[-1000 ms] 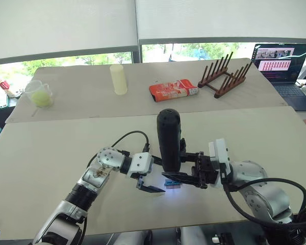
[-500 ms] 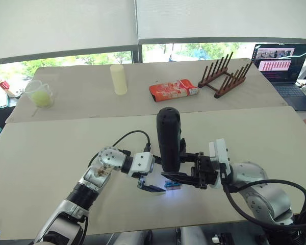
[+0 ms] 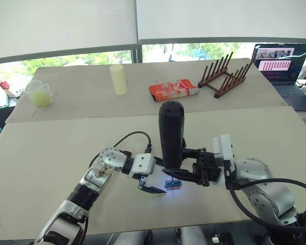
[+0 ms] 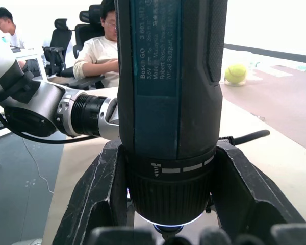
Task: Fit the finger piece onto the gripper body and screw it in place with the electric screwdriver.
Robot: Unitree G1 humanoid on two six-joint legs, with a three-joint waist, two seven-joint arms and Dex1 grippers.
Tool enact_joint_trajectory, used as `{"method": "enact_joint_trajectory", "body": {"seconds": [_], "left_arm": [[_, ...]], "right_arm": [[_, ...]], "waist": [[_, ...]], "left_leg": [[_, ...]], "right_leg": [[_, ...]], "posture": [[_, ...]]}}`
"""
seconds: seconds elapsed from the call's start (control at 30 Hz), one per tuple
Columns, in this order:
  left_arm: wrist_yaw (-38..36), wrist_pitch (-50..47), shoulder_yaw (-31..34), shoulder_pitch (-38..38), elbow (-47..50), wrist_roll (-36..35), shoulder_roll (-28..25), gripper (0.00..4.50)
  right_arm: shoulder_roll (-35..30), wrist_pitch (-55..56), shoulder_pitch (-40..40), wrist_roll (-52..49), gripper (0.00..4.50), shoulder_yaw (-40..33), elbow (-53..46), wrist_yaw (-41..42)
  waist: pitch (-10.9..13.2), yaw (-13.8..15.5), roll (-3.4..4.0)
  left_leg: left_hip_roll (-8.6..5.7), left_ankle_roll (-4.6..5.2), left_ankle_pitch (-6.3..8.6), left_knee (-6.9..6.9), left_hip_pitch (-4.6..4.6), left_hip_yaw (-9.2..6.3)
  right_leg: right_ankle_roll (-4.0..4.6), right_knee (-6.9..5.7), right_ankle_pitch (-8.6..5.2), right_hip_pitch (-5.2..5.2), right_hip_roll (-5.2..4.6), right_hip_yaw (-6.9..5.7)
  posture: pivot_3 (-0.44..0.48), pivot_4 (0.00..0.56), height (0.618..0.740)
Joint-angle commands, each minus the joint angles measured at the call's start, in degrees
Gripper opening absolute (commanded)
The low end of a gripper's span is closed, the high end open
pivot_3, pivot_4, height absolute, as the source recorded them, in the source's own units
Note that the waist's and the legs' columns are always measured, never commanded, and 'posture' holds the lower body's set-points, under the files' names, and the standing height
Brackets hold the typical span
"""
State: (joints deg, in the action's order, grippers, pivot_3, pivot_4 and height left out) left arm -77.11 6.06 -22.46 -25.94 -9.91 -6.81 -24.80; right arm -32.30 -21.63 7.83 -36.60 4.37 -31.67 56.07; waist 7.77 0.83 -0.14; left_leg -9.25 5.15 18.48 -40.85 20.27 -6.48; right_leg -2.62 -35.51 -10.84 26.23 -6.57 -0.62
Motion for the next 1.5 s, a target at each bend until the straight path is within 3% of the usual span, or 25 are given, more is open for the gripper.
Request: {"method": "enact_joint_trajectory", "body": {"seconds": [0.03, 1.5], "left_arm": [[-0.15, 0.48, -0.14, 0.20, 1.53, -0.56, -0.20, 4.50], [-0.27, 0.80, -0.04, -0.41, 0.91, -0.37, -0.31, 4.50]], "right_arm": [[0.49, 1.77, 0.27, -0.17, 1.90, -0.36, -1.07, 0.00], [1.15, 2.05, 0.00, 1.14, 1.90, 0.09, 0.21, 0.62]], "waist": [[0.00, 0.00, 0.00], [0.00, -0.01, 0.00]], "left_leg": [[0.00, 0.00, 0.00, 0.00, 0.00, 0.00], [0.00, 0.00, 0.00, 0.00, 0.00, 0.00]], "right_leg": [[0.00, 0.00, 0.00, 0.00, 0.00, 0.00], [0.00, 0.00, 0.00, 0.00, 0.00, 0.00]], "posture": [[0.000, 0.150, 0.740], [0.000, 0.150, 0.740]]}}
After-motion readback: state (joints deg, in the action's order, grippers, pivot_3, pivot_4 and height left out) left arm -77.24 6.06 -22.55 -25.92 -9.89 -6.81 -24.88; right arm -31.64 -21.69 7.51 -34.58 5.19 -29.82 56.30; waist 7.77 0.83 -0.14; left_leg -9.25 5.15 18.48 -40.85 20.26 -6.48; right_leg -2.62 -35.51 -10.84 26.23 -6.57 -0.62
